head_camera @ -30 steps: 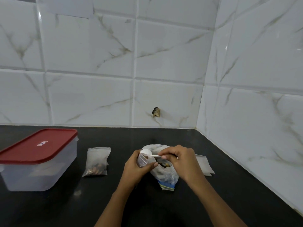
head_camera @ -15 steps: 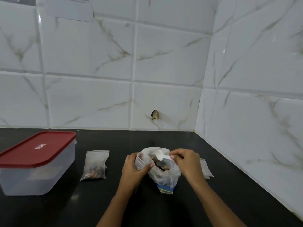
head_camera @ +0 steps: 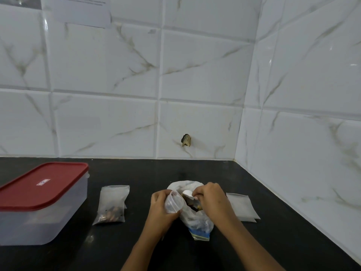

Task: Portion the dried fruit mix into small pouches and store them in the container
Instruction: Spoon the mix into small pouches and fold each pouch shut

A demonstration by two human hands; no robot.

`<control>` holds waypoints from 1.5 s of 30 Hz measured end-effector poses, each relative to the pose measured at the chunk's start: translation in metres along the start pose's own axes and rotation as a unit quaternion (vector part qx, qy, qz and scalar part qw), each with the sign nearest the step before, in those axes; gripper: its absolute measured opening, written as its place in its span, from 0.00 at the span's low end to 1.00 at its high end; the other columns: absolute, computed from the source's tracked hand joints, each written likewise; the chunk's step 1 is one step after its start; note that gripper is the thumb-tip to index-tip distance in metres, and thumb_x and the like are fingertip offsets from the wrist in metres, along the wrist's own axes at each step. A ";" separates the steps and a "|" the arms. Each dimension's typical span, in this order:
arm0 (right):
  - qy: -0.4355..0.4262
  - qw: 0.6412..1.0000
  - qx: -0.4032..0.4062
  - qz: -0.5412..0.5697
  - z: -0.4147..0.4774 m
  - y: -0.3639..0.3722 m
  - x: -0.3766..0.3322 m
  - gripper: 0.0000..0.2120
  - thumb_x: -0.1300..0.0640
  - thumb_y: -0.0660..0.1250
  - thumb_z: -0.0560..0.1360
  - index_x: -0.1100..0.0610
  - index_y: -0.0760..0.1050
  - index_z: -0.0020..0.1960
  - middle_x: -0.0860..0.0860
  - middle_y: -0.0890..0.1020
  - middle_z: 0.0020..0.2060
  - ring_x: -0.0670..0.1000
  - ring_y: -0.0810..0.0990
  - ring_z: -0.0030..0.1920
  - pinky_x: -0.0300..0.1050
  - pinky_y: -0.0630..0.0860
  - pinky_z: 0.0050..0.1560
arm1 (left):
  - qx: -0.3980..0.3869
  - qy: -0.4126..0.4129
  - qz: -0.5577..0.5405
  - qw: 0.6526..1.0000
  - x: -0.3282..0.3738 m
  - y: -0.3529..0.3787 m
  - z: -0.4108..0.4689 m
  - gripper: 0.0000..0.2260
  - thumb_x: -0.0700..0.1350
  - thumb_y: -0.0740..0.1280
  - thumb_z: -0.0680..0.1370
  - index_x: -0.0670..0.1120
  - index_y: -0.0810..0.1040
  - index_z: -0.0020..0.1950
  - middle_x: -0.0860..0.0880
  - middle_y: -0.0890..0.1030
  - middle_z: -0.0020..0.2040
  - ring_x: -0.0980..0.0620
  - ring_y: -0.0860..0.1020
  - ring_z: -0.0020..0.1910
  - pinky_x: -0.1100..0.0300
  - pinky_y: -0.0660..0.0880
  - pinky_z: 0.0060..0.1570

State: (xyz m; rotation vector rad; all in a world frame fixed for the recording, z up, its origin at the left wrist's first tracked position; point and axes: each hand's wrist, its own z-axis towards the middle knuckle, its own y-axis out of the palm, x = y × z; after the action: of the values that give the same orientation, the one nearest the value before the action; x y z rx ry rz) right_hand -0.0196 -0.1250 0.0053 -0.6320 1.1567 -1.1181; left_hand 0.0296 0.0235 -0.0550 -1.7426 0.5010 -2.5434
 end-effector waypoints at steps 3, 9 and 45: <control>-0.012 1.000 -0.017 -0.014 0.001 0.002 0.000 0.13 0.63 0.58 0.77 0.56 0.80 0.55 0.56 0.78 0.54 0.54 0.76 0.54 0.36 0.64 0.46 | -0.003 -0.009 0.001 1.000 0.001 -0.001 -0.001 0.16 0.40 0.70 0.73 0.53 0.70 0.56 0.53 0.65 0.59 0.64 0.71 0.48 0.77 0.71 0.36; 0.012 0.998 -0.058 -0.016 0.008 -0.001 0.001 0.12 0.63 0.62 0.76 0.53 0.83 0.51 0.49 0.82 0.41 0.43 0.75 0.33 0.28 0.72 0.37 | -0.030 -0.020 0.036 0.999 -0.003 -0.003 0.002 0.17 0.43 0.70 0.72 0.53 0.71 0.59 0.51 0.72 0.58 0.59 0.75 0.50 0.66 0.74 0.45; 0.394 0.699 0.005 0.597 0.001 -0.001 0.026 0.08 0.76 0.57 0.75 0.72 0.72 0.39 0.62 0.77 0.36 0.56 0.76 0.32 0.35 0.71 0.17 | -0.061 -0.020 0.019 0.998 -0.005 -0.002 0.003 0.20 0.48 0.71 0.71 0.54 0.71 0.61 0.53 0.73 0.60 0.58 0.76 0.55 0.57 0.76 0.55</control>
State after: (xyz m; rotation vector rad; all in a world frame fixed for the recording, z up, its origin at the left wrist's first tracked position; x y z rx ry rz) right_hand -0.0188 -0.1494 -0.0031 0.7269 1.8356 -0.1626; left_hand 0.0342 0.0260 -0.0581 -1.8002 0.6933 -2.4959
